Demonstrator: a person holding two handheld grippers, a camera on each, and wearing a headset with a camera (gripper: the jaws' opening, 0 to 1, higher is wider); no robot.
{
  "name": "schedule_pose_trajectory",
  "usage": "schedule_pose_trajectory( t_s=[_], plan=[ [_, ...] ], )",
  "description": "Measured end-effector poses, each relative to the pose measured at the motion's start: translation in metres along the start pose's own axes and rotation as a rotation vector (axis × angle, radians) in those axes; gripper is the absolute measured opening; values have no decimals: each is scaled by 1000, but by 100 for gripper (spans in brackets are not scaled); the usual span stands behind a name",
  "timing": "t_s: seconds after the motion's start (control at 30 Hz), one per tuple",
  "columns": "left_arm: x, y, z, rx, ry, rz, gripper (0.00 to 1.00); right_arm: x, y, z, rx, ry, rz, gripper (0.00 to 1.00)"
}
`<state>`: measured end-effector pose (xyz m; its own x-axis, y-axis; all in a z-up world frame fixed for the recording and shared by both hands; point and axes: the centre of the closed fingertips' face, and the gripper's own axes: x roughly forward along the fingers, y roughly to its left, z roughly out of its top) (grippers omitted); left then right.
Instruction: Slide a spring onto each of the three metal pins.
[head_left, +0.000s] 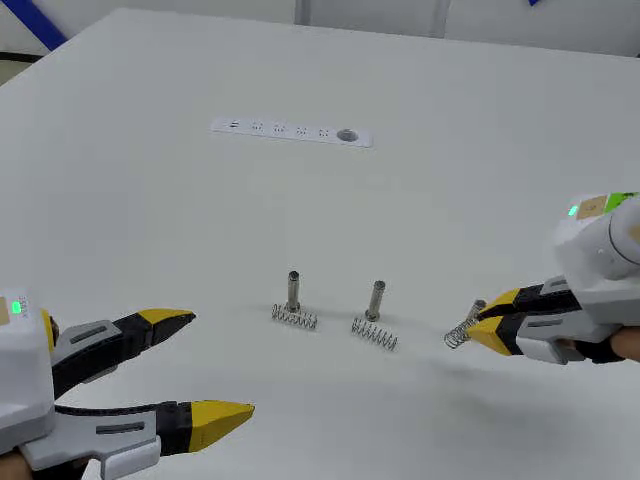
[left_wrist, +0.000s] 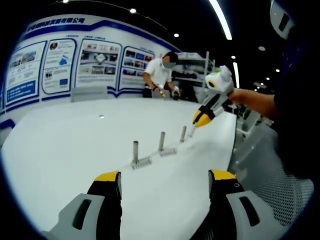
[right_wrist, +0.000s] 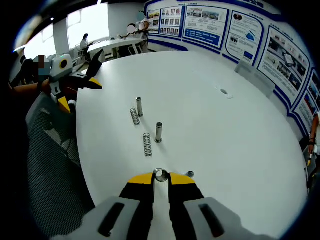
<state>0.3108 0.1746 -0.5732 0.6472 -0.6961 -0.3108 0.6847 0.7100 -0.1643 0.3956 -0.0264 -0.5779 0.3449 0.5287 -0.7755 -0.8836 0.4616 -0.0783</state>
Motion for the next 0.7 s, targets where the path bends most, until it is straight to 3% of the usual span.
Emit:
schedule_pose_trajectory(
  t_s=[0.17, 0.4, 0.7],
  plan=[
    [0, 0, 0, 1, 0, -1, 72, -8, -2, 10, -24, -3, -7, 11],
    [0, 0, 0, 3, 1, -3, 72, -20, -15, 16, -41, 14, -30, 11],
    [0, 0, 0, 2, 4, -3, 72, -25, -30, 16, -52, 53, -41, 11]
  ],
)
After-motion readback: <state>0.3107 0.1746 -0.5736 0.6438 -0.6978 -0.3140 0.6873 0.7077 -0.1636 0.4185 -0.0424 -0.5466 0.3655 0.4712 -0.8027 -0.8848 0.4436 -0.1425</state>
